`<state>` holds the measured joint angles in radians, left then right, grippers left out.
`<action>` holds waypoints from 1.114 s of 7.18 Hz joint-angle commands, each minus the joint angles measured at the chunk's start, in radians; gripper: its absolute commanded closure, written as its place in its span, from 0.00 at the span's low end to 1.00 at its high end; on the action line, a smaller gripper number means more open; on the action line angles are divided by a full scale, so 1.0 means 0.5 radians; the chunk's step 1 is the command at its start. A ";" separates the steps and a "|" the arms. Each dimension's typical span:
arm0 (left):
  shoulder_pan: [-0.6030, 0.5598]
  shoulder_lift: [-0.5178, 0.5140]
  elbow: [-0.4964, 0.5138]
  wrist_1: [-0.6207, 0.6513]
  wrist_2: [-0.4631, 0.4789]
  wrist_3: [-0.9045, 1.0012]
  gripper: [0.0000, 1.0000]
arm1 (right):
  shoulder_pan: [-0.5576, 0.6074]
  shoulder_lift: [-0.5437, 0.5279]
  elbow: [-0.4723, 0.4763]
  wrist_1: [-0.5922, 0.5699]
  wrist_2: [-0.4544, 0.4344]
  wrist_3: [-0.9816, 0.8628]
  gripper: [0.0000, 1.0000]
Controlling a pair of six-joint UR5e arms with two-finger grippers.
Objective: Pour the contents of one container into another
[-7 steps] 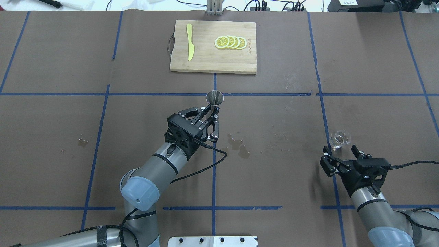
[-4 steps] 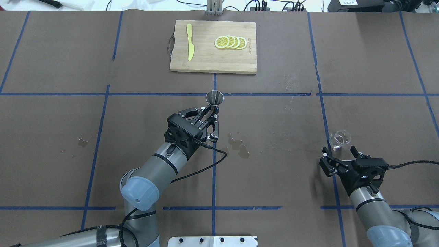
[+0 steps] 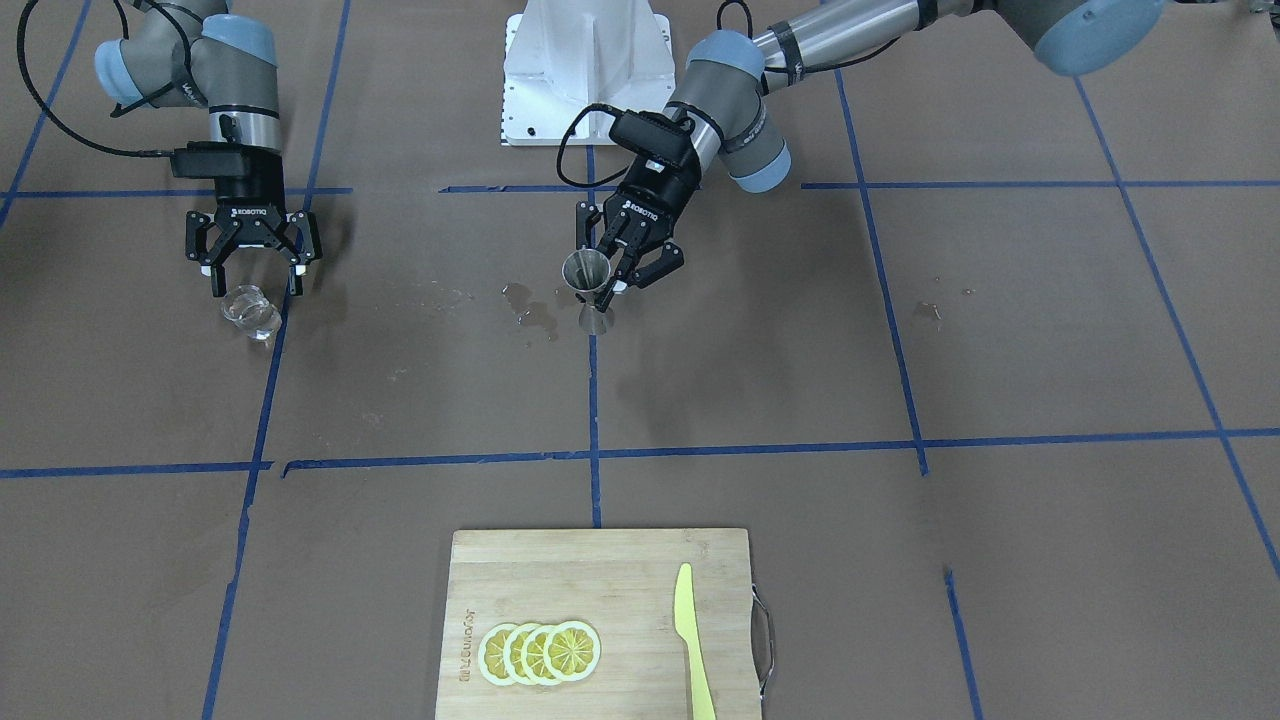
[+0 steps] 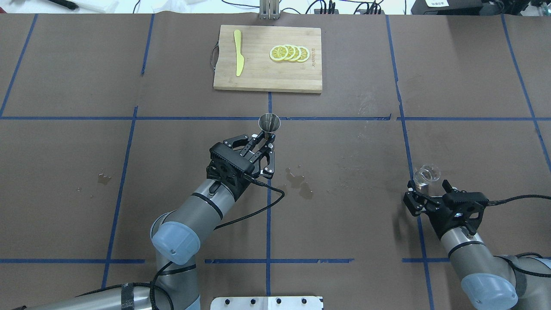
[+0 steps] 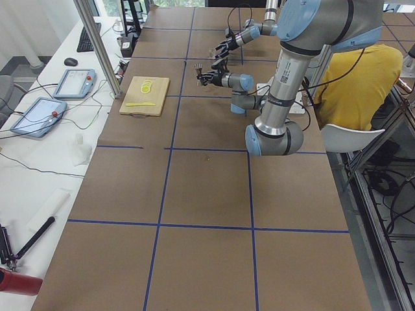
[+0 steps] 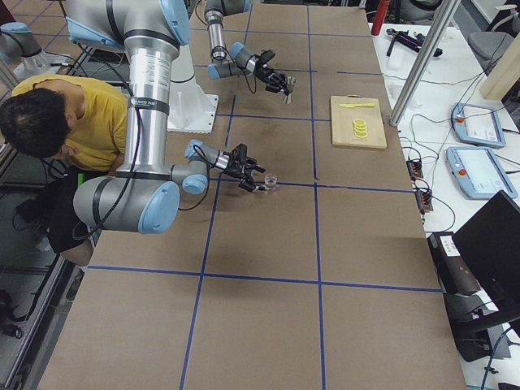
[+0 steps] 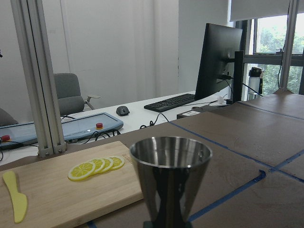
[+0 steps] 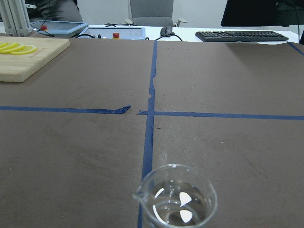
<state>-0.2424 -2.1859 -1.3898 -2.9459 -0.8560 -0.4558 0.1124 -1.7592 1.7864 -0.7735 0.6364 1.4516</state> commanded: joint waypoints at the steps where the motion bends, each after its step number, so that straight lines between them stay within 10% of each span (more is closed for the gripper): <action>1: 0.000 0.000 0.000 0.004 0.000 0.000 1.00 | 0.033 0.006 -0.020 -0.002 0.028 -0.007 0.02; 8: 0.000 0.000 0.000 0.007 0.000 0.007 1.00 | 0.143 0.162 -0.167 0.084 0.157 -0.157 0.12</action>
<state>-0.2424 -2.1859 -1.3898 -2.9427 -0.8560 -0.4526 0.1830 -1.6775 1.7064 -0.7364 0.7122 1.3775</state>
